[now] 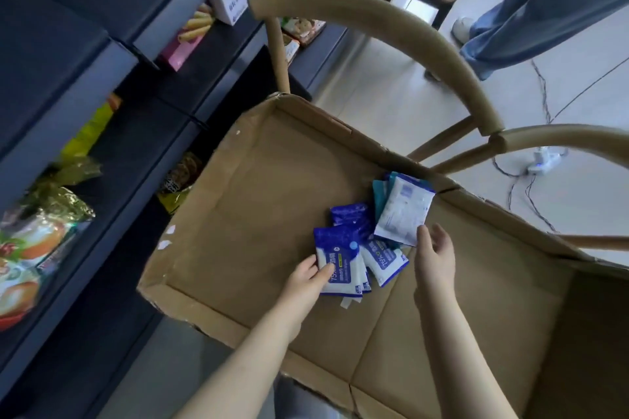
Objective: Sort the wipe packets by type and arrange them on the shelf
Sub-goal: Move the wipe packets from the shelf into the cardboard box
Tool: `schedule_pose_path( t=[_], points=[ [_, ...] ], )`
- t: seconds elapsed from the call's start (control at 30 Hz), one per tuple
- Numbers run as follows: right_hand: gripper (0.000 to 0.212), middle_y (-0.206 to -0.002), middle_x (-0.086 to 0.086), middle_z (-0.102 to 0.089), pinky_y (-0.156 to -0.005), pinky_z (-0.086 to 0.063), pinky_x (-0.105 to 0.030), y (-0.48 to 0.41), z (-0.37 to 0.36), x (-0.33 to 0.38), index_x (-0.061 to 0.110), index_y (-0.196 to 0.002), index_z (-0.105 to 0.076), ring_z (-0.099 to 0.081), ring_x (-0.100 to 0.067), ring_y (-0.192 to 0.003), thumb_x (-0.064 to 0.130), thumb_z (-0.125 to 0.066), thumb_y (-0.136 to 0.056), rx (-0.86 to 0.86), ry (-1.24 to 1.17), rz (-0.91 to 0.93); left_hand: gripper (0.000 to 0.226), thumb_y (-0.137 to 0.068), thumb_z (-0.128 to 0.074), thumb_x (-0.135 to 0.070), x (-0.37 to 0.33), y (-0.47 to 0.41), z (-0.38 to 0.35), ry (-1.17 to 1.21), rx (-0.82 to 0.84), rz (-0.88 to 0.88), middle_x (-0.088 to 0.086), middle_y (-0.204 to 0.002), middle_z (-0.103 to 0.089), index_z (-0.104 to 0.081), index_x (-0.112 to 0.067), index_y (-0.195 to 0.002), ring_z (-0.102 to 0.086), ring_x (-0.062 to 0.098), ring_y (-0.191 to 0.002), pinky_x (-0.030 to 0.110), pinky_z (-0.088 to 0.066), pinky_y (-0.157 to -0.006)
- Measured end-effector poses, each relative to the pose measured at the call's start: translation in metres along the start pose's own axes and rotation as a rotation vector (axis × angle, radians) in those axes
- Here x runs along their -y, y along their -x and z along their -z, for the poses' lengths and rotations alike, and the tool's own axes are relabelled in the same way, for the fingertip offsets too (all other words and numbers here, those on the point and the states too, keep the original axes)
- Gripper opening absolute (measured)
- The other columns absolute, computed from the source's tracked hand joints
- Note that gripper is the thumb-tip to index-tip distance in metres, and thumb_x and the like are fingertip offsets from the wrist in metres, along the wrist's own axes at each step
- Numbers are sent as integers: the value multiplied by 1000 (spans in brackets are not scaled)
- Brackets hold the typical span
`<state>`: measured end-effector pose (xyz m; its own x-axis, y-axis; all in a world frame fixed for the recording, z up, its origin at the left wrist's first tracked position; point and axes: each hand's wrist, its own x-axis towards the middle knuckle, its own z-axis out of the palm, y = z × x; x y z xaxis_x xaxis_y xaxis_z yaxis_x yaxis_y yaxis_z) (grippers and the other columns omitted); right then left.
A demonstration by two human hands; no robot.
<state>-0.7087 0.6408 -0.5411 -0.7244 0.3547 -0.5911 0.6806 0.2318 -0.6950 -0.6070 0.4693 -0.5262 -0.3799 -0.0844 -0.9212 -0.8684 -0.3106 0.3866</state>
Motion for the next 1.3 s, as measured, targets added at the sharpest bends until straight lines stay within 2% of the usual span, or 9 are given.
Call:
schedule_pose_path(
  t=[0.1,0.23,0.4,0.57,0.7,0.87,1.07,1.2,1.3],
  points=[
    [43,-140,-1,-54,-102,-41,-29,52,5,9,14,-142,-49,-52,-13,-125,26,-54,-102,65,-29,39,63,-96,-61,-35,2,32,24,-44,15,-70,4,-155,-38,-35,-18,-151,-44,16,-135,29,-35,-103],
    [34,-129,0,-62,-90,-45,-26,135,0,22,16,-133,-59,-58,-15,-115,26,-55,-101,200,-68,124,56,-96,-60,-36,15,102,78,-64,21,-202,1,-149,-44,-42,-21,-146,-47,11,-124,28,-36,-104],
    [22,-129,2,-64,-112,-40,-43,283,-14,38,28,-119,-65,-56,-17,-124,32,-56,-100,347,-79,295,45,-96,-58,-38,55,235,181,44,-88,-382,-3,-142,-52,-50,-26,-139,-52,16,-125,33,-42,-105],
    [27,-126,5,-63,-97,-45,-36,459,-37,59,28,-125,-60,-56,-17,-118,36,-52,-101,571,-123,440,45,-96,-57,-41,99,376,284,230,-211,-578,-3,-136,-58,-49,-28,-139,-58,16,-115,34,-45,-99],
    [34,-131,1,-62,-98,-43,-37,578,-61,79,21,-133,-59,-55,-21,-122,34,-51,-102,750,-172,502,45,-94,-55,-46,132,478,360,388,-315,-735,-6,-130,-62,-51,-29,-136,-61,14,-111,33,-49,-93],
    [26,-118,3,-69,-85,-49,-23,694,-97,115,21,-123,-63,-65,-13,-110,30,-51,-102,944,-195,655,67,-69,-56,-62,162,587,436,400,-389,-913,-8,-125,-64,-51,-31,-129,-63,18,-113,35,-49,-94],
    [33,-124,1,-67,-107,-46,-36,777,-143,134,20,-131,-59,-62,-18,-116,34,-54,-101,1106,-145,725,71,-69,-57,-68,196,644,501,439,-568,-1045,-16,-122,-66,-51,-35,-132,-62,8,-113,29,-51,-91],
    [19,-117,4,-70,-102,-49,-35,811,-181,142,25,-117,-63,-65,-18,-111,32,-59,-99,1174,-76,714,57,-83,-55,-61,207,650,541,501,-699,-1045,-17,-127,-62,-51,-36,-134,-59,6,-116,29,-50,-94],
    [20,-121,3,-68,-102,-49,-35,829,-214,152,26,-116,-64,-64,-17,-112,34,-59,-98,1236,-4,764,60,-80,-58,-65,209,651,569,553,-825,-1072,-18,-130,-60,-53,-38,-133,-59,6,-117,28,-50,-92]
  ],
)
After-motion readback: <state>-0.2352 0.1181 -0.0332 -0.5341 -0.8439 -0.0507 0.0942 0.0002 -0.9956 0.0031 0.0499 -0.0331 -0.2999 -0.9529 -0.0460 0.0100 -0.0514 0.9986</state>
